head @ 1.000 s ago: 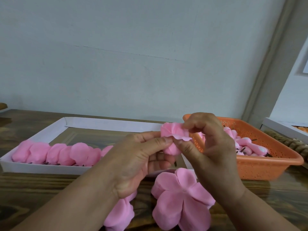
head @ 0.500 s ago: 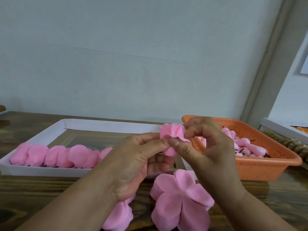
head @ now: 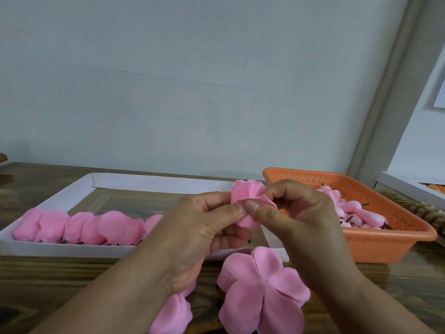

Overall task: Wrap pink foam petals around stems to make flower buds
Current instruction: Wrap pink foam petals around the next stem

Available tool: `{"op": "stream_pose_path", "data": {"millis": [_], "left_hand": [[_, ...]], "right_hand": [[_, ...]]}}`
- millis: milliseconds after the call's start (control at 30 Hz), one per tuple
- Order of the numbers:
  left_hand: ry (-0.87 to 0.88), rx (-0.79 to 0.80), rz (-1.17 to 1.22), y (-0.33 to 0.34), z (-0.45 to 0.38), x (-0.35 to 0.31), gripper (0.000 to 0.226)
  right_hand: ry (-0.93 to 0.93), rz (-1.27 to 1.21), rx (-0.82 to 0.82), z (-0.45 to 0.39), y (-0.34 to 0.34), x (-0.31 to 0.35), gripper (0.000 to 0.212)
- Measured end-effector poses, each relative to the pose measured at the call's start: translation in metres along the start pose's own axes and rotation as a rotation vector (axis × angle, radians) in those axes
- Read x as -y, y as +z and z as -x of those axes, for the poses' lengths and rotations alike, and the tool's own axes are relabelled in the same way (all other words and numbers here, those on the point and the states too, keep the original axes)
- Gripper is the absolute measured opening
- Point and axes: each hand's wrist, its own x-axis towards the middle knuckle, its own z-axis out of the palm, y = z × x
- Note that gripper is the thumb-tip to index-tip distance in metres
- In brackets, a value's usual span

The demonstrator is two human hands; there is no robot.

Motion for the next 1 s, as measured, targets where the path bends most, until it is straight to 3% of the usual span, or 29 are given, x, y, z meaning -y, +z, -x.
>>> {"op": "stream_pose_path", "data": {"millis": [467,600,833,1000], "left_hand": [[0.022,-0.024,-0.011,0.0013,-0.0009,0.0005,0.031],[0.028,-0.026,-0.008,0.0010,-0.0013,0.0005,0.037],[0.025,-0.026,-0.004,-0.0010,-0.0013,-0.0021,0.038],[0.018,-0.032,0.009,-0.0007,-0.0015,-0.0030,0.039]], "right_hand": [[0.030,0.010,0.027,-0.0004,-0.0006,-0.0009,0.021],[-0.019,0.054,0.032,-0.0010,-0.0012,-0.0010,0.029],[-0.022,0.016,0.032,-0.0012,-0.0013,0.0012,0.020],[-0.015,-0.035,-0.039,-0.0013,-0.0017,0.0004,0.023]]}}
